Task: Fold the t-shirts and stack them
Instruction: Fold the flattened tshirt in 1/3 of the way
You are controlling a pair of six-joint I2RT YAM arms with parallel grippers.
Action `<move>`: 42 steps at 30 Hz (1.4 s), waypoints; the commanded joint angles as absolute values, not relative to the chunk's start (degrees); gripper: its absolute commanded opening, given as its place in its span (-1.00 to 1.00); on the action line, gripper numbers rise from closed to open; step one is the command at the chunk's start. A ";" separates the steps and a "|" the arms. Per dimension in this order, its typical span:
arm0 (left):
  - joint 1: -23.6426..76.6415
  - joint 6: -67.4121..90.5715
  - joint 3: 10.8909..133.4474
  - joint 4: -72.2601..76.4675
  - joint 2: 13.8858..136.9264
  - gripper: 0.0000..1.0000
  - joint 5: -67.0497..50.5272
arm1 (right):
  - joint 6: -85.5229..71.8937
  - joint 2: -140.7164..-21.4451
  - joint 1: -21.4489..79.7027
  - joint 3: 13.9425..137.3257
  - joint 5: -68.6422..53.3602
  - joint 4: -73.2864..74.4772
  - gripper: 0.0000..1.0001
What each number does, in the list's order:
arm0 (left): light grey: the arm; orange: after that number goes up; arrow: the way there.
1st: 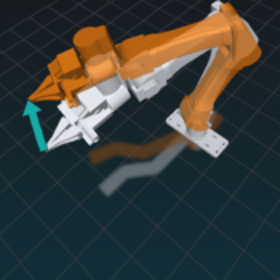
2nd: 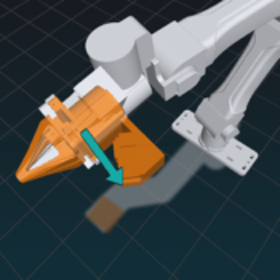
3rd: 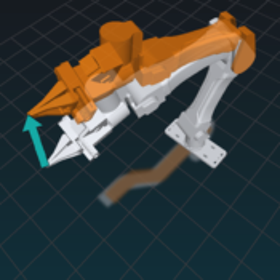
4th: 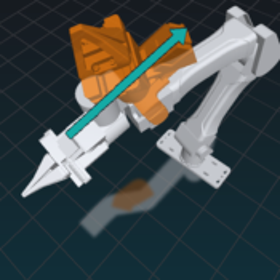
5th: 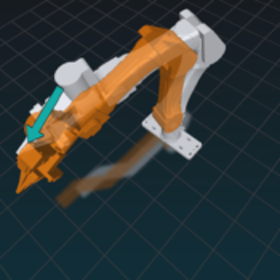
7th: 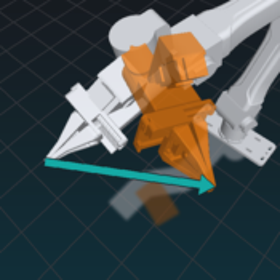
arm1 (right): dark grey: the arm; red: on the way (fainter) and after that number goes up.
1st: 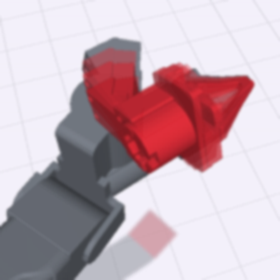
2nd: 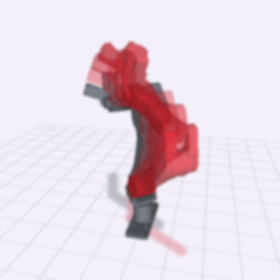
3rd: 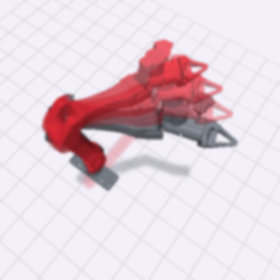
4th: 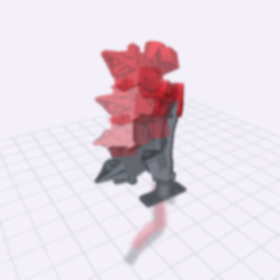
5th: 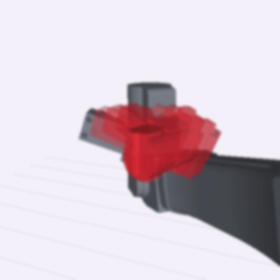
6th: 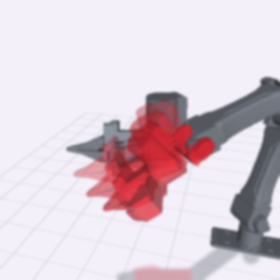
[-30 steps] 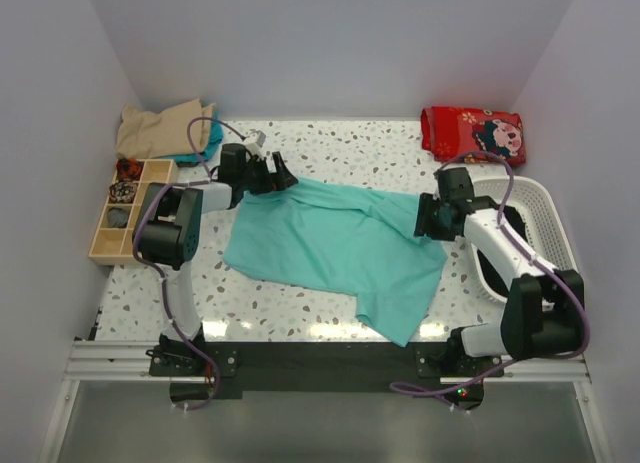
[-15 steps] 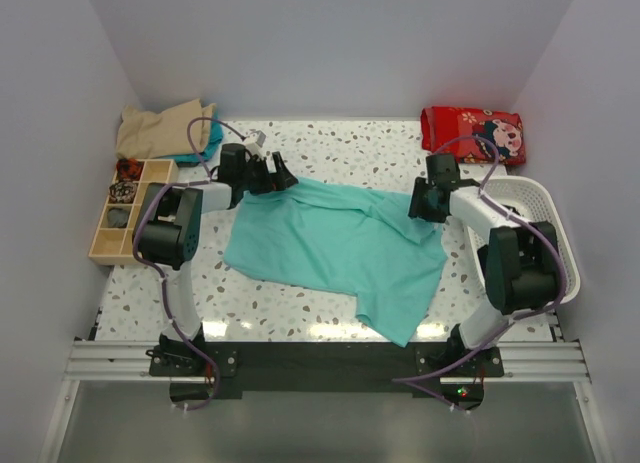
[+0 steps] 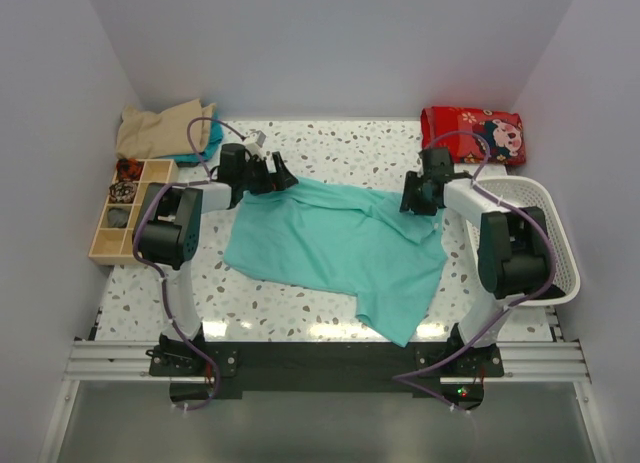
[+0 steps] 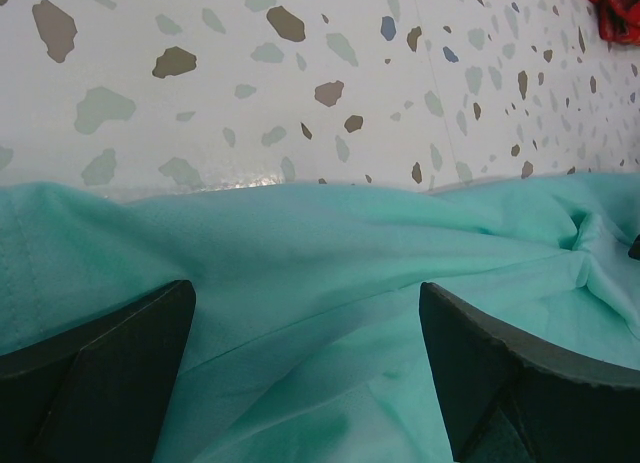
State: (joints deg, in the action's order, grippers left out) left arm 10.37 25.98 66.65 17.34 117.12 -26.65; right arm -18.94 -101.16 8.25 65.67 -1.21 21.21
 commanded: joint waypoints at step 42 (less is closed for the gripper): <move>10.28 26.81 67.06 15.38 121.03 1.00 -29.09 | -15.03 -98.61 8.26 64.86 3.52 21.09 0.02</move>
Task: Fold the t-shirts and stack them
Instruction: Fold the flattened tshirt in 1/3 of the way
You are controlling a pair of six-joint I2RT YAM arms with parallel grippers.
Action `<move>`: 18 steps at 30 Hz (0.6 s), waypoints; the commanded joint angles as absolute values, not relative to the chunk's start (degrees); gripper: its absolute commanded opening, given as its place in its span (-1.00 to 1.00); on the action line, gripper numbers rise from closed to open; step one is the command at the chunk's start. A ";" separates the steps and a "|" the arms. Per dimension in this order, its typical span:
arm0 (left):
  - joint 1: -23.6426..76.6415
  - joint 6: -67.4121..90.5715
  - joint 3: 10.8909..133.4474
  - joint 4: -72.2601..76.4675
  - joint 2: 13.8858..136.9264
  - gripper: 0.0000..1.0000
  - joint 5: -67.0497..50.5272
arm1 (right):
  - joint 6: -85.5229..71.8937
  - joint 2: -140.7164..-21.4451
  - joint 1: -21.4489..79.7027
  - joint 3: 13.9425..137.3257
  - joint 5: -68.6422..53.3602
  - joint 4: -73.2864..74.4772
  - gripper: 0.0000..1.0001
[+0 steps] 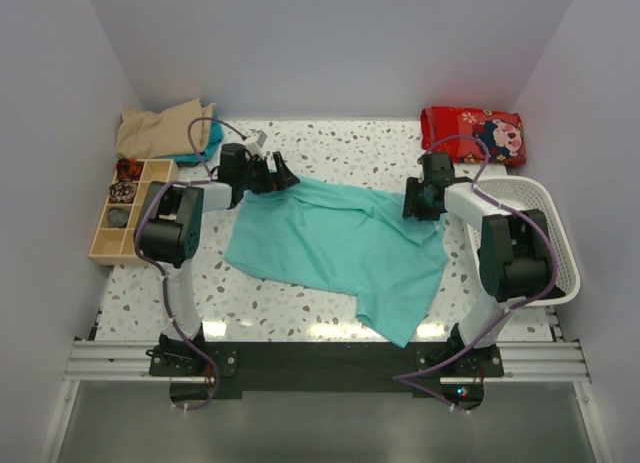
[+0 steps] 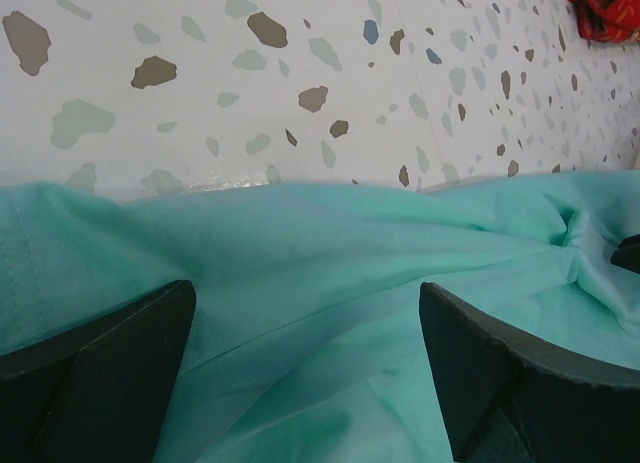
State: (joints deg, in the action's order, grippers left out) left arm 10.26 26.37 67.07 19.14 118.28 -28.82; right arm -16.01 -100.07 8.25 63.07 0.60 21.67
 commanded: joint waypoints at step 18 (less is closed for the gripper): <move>10.37 26.81 67.06 15.29 121.64 1.00 -29.53 | -15.03 -97.30 8.35 62.23 0.87 22.32 0.02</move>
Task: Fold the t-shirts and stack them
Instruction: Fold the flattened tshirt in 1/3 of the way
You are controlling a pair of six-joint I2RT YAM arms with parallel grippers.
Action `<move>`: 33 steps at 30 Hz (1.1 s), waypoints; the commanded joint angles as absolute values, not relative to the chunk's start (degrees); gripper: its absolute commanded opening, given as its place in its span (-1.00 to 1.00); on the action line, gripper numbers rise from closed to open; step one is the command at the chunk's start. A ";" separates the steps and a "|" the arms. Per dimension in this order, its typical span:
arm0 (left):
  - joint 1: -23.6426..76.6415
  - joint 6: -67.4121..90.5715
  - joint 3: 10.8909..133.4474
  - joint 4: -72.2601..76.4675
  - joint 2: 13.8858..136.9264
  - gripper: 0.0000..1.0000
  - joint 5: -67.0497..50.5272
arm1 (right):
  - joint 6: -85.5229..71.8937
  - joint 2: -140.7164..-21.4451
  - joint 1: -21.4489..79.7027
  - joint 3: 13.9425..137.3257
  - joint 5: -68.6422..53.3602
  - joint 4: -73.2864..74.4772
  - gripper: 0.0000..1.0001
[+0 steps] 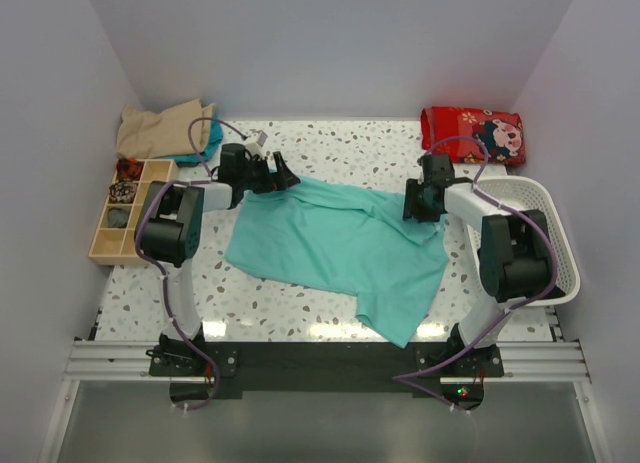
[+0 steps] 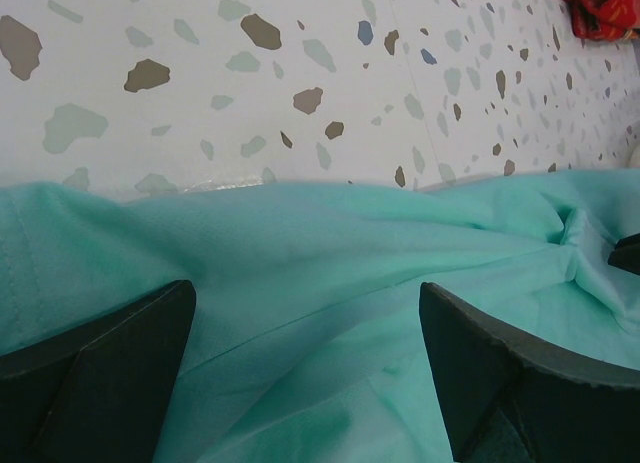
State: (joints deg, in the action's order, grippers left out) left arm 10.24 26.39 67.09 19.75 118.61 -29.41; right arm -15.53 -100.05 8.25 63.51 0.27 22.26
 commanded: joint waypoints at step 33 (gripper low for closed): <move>10.28 27.51 66.97 16.35 122.70 1.00 -30.85 | -12.31 -88.15 15.55 57.66 -14.67 35.94 -0.92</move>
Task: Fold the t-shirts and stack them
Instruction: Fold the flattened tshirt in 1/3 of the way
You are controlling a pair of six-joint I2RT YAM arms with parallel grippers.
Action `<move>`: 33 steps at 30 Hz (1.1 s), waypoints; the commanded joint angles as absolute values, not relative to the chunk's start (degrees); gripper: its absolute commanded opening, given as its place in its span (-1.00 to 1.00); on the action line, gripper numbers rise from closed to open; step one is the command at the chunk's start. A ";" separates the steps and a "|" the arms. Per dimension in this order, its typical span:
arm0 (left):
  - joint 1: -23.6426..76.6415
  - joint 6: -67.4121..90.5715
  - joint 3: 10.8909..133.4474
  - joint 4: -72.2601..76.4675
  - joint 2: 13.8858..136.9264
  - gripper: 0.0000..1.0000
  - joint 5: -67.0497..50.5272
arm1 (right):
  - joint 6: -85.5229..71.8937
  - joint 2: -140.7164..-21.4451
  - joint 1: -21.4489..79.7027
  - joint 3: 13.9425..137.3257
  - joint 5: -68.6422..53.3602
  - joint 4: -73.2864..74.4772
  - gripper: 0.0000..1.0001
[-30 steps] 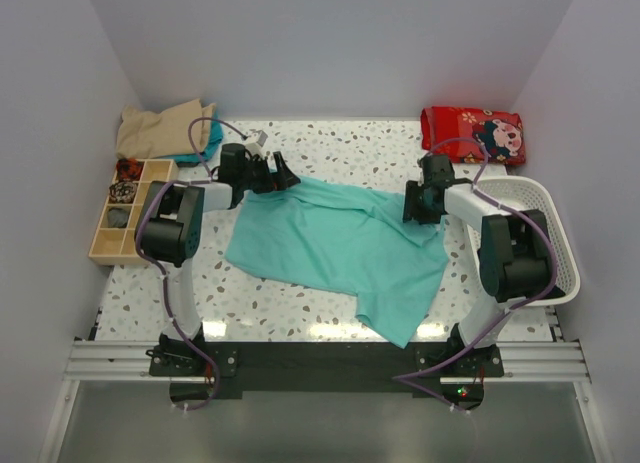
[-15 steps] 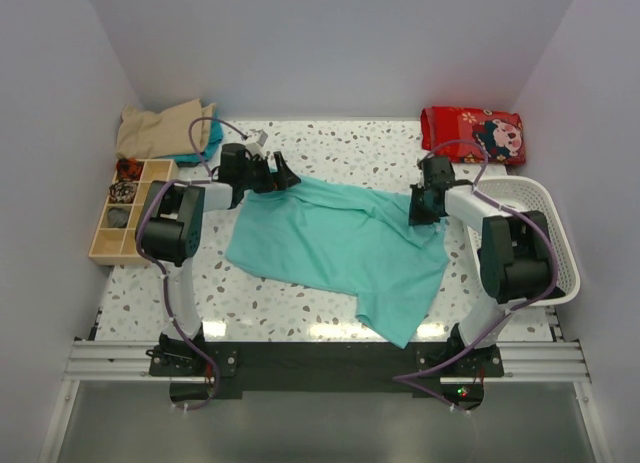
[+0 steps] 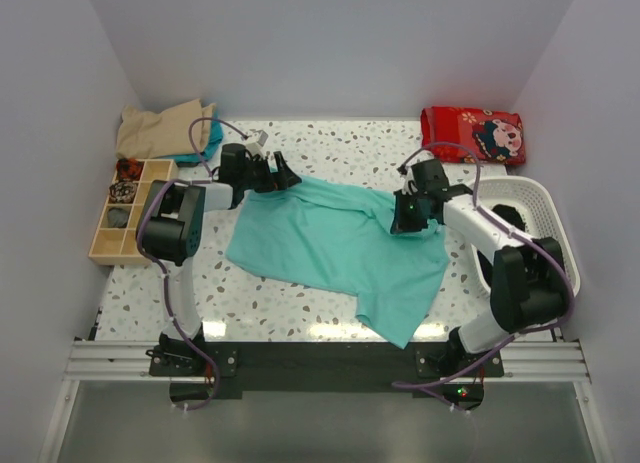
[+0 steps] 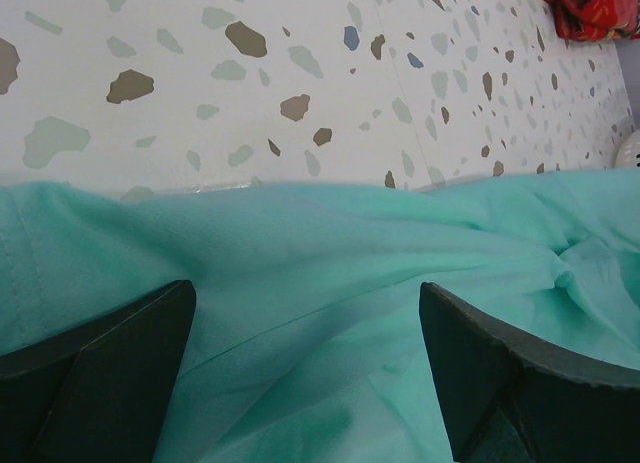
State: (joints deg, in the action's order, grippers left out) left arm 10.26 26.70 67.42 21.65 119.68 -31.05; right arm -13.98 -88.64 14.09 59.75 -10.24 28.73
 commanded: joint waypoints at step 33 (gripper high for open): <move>10.37 29.09 65.92 18.63 123.13 1.00 -33.31 | -21.27 -97.91 18.54 65.92 17.40 18.11 0.07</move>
